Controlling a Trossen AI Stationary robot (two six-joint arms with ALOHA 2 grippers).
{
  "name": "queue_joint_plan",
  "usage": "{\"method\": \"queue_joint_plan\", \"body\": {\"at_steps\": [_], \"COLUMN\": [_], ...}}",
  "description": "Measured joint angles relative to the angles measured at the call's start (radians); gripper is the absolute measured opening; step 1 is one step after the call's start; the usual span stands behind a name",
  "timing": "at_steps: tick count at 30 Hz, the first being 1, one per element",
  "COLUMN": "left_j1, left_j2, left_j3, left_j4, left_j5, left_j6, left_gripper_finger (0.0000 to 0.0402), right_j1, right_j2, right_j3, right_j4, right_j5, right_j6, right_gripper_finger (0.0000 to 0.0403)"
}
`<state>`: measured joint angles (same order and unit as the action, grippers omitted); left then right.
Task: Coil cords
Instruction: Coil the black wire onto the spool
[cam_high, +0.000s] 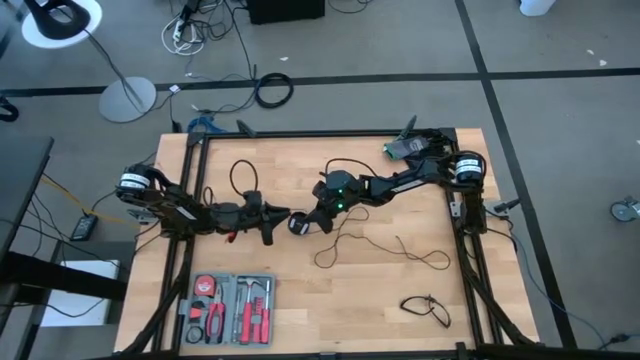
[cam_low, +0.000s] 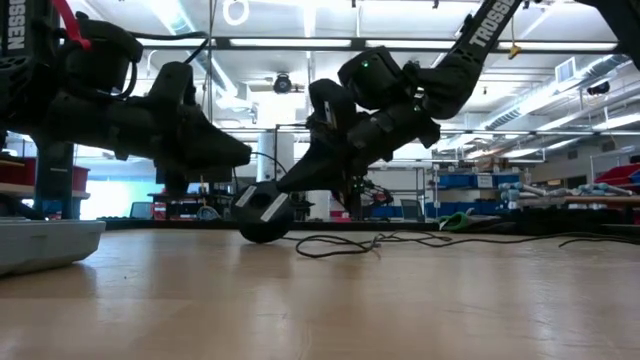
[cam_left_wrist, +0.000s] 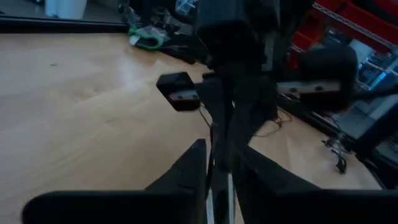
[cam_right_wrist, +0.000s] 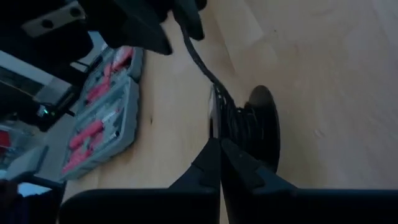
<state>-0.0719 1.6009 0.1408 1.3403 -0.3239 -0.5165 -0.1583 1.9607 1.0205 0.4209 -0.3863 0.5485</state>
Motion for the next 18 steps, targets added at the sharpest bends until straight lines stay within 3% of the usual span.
{"method": "queue_joint_plan", "body": {"at_steps": [7,12,18], "left_j1": [0.0,0.0,0.005], "left_j2": [0.0,-0.004,-0.05], "left_j3": [-0.004,-0.068,-0.134], "left_j4": [0.025,0.224,0.163], "left_j5": [0.048,0.049,0.024], "left_j6": [0.041,0.12,0.043], "left_gripper_finger": [0.009,0.009,0.009], "right_j1": [0.004,0.009,0.013], "right_j2": [-0.079,-0.135,-0.157], "right_j3": [-0.001,0.0,-0.001], "right_j4": [-0.11,-0.193,-0.205], "right_j5": [0.062,0.11,0.106], "right_j6": [-0.141,-0.203,-0.232], "right_gripper_finger": [0.0,0.0,0.0]}}
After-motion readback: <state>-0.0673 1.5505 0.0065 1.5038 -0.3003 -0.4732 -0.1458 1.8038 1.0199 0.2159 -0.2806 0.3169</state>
